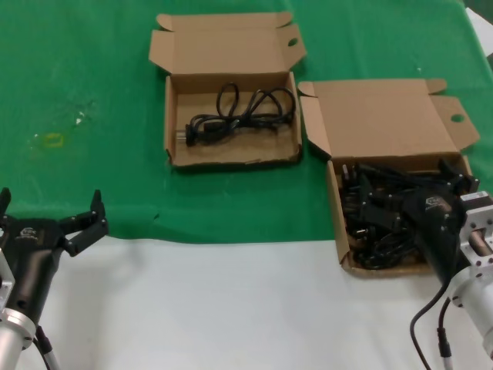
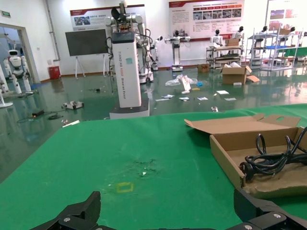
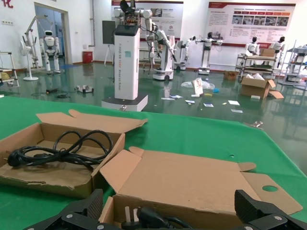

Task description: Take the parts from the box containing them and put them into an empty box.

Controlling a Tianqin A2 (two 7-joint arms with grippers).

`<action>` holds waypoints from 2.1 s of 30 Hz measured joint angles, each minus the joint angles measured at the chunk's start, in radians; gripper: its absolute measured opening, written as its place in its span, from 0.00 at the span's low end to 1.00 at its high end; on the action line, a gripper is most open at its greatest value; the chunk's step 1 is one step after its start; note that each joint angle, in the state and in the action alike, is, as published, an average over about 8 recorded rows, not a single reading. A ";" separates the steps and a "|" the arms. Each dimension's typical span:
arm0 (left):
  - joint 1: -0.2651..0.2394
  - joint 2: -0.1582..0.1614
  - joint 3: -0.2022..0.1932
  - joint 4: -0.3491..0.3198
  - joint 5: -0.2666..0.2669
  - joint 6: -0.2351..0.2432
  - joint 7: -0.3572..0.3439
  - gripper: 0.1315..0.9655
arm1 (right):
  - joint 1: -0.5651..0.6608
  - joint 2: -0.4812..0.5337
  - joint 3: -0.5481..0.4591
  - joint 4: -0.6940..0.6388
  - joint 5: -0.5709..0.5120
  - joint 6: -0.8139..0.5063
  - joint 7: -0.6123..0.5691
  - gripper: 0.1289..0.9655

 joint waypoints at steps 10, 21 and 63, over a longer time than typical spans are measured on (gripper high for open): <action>0.000 0.000 0.000 0.000 0.000 0.000 0.000 1.00 | 0.000 0.000 0.000 0.000 0.000 0.000 0.000 1.00; 0.000 0.000 0.000 0.000 0.000 0.000 0.000 1.00 | 0.000 0.000 0.000 0.000 0.000 0.000 0.000 1.00; 0.000 0.000 0.000 0.000 0.000 0.000 0.000 1.00 | 0.000 0.000 0.000 0.000 0.000 0.000 0.000 1.00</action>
